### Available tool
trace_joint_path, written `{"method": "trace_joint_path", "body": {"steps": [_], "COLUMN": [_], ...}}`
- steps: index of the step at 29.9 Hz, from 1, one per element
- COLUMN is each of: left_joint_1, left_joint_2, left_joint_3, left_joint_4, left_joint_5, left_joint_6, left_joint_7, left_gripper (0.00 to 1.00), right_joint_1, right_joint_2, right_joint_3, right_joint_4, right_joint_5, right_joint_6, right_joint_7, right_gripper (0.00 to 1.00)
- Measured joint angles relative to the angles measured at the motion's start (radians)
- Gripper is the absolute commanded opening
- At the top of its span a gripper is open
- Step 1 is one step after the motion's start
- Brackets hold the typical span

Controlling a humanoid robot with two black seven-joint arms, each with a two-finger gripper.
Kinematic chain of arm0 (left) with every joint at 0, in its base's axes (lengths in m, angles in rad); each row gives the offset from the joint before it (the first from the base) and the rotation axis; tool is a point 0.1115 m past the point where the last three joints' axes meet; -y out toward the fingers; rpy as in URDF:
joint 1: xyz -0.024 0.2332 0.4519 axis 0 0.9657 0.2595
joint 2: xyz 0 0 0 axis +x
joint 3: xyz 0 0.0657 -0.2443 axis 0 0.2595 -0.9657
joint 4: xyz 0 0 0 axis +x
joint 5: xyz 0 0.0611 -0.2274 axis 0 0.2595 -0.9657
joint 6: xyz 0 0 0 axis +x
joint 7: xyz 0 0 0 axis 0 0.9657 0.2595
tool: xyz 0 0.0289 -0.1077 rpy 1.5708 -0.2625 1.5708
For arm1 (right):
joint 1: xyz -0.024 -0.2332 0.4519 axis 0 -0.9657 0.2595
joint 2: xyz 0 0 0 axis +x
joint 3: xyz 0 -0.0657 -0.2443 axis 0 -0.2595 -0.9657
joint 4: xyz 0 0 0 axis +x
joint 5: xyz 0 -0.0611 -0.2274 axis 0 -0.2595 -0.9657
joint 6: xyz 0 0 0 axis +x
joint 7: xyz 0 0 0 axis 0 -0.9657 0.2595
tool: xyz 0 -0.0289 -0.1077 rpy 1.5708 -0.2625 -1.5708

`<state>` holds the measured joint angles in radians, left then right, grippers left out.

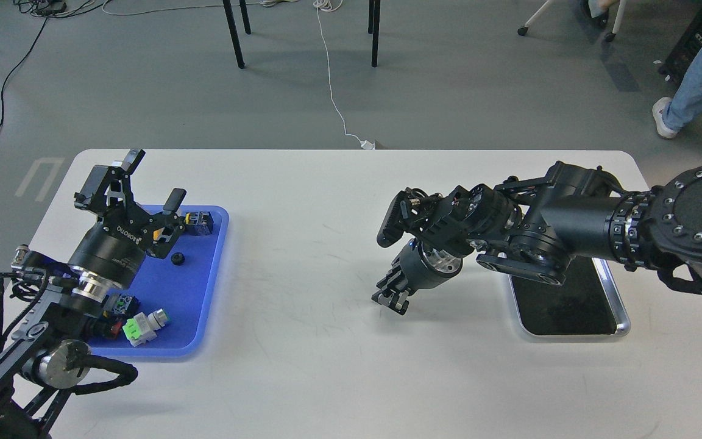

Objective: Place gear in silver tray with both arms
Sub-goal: 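Carry the gear with the right gripper into the silver tray, release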

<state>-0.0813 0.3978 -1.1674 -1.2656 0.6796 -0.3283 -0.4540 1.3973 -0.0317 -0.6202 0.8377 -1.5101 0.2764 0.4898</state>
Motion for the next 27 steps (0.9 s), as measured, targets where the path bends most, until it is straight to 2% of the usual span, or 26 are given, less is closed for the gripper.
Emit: {"method": "trace_joint_path", "body": {"steps": [6,17,21,27], "left_joint_1": [0.000,0.000,-0.001,-0.001], "left_joint_2": [0.001,0.003,0.003,0.001], "left_joint_3": [0.001,0.003,0.004,0.004], "left_joint_4": [0.000,-0.018,-0.024,-0.024], "left_joint_5": [0.000,-0.002,-0.002,0.000], "left_joint_6": [0.000,-0.002,-0.001,0.000], "left_joint_7": [0.000,0.000,0.000,0.000], "left_gripper": [0.98,0.98,0.98,0.98], "right_joint_1": [0.080,0.077,0.071,0.022], "right_joint_2": [-0.135,-0.427,-0.475,-0.480], "right_joint_3": [0.002,-0.055,-0.097,-0.113], "right_joint_4": [0.021,0.021,0.000,-0.054], "right_joint_5": [0.002,-0.017,-0.021,-0.022], "right_joint_6": [0.001,0.004,0.004,0.004], "right_joint_7": [-0.001,-0.001,-0.001,-0.001], "right_gripper": [0.19,0.19,0.19,0.20]}}
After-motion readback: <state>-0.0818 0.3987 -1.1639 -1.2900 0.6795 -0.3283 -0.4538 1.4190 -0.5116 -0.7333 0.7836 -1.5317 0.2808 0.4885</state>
